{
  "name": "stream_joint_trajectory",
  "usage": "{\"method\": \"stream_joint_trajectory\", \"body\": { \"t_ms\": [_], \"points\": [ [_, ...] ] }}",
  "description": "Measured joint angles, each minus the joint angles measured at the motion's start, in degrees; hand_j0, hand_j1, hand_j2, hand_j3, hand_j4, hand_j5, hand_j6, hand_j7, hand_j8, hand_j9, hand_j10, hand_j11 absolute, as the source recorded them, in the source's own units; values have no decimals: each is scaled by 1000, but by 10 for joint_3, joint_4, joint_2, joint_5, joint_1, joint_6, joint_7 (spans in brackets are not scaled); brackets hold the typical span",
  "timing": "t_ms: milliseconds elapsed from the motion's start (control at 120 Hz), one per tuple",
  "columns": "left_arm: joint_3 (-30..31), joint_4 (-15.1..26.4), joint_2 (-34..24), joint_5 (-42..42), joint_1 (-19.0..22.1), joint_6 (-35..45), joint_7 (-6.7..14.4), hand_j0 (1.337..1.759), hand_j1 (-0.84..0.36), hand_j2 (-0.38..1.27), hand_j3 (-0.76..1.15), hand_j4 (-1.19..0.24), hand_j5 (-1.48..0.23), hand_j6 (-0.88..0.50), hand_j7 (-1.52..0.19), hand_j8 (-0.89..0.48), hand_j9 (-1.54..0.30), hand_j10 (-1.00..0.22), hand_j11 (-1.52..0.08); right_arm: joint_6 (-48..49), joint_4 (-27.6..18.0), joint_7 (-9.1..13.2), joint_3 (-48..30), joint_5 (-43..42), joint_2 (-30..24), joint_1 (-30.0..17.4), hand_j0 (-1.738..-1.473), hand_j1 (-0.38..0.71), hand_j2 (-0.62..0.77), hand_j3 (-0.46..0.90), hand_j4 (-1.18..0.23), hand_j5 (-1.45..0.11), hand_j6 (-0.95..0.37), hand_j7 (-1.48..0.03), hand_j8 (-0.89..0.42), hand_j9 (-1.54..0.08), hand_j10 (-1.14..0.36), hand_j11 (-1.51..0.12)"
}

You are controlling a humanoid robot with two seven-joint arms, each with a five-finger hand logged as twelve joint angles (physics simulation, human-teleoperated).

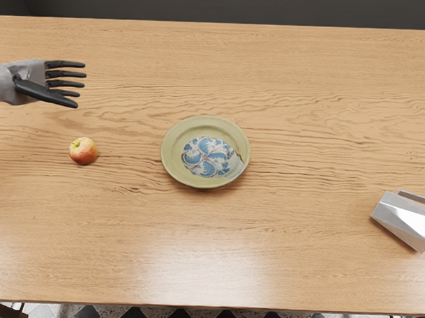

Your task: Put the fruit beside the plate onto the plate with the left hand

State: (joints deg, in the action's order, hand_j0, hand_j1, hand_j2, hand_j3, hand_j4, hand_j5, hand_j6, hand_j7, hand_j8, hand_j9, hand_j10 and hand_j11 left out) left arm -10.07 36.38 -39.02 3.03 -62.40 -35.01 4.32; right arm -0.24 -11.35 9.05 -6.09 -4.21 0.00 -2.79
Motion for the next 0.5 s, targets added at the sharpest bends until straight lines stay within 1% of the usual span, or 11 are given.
{"method": "stream_joint_trajectory", "body": {
  "t_ms": [150, 183, 250, 308, 358, 442, 500],
  "points": [
    [1, 2, 1, 0, 2, 0, 0, 1658, 56, 50, 0, -245, -318, -245, -318, -245, -318, -244, -318, 0, 0, 0, 0, 0, 0, 0, -1658, -318, -5, 0, -26, -33, -26, -33, -26, -33, -26, -33],
    [1, 2, 2, 2, 0, 0, 4, 1658, 57, 51, 0, -245, -318, -245, -318, -245, -318, -244, -318, 0, 0, 0, 0, 0, 0, -1, -1658, -318, -5, 0, -26, -33, -26, -33, -26, -33, -26, -33],
    [3, 4, 1, 33, -35, 0, 39, 1658, 57, 50, 0, -245, -318, -245, -318, -245, -318, -244, -318, 0, 0, 1, 0, 0, 0, -2, -1658, -318, -5, 0, -26, -33, -26, -33, -26, -33, -26, -33],
    [4, 6, 1, 77, -63, 0, 60, 1658, 56, 50, 0, -245, -318, -245, -318, -245, -318, -244, -318, 0, -1, 1, 0, 0, 0, -3, -1658, -318, -5, 0, -26, -34, -26, -34, -26, -34, -26, -34],
    [5, 11, -1, 110, -69, 0, 76, 1658, 56, 50, 0, -245, -318, -245, -318, -245, -318, -245, -318, 0, -1, 1, 0, 0, 0, -3, -1658, -318, -5, 0, -26, -34, -26, -34, -26, -34, -26, -34],
    [5, 29, -10, 146, -82, 0, 130, 1658, 56, 50, 0, -245, -318, -245, -318, -245, -318, -245, -318, 0, -1, 1, 0, 0, 0, -4, -1658, -318, -5, 0, -26, -34, -26, -34, -26, -34, -26, -34],
    [5, 50, -13, 171, -91, 0, 156, 1658, 57, 50, 0, -246, -318, -246, -318, -245, -318, -245, -318, 0, -1, 1, 0, 1, 0, -4, -1658, -318, -5, 0, -26, -34, -26, -34, -26, -34, -26, -34]
  ]
}}
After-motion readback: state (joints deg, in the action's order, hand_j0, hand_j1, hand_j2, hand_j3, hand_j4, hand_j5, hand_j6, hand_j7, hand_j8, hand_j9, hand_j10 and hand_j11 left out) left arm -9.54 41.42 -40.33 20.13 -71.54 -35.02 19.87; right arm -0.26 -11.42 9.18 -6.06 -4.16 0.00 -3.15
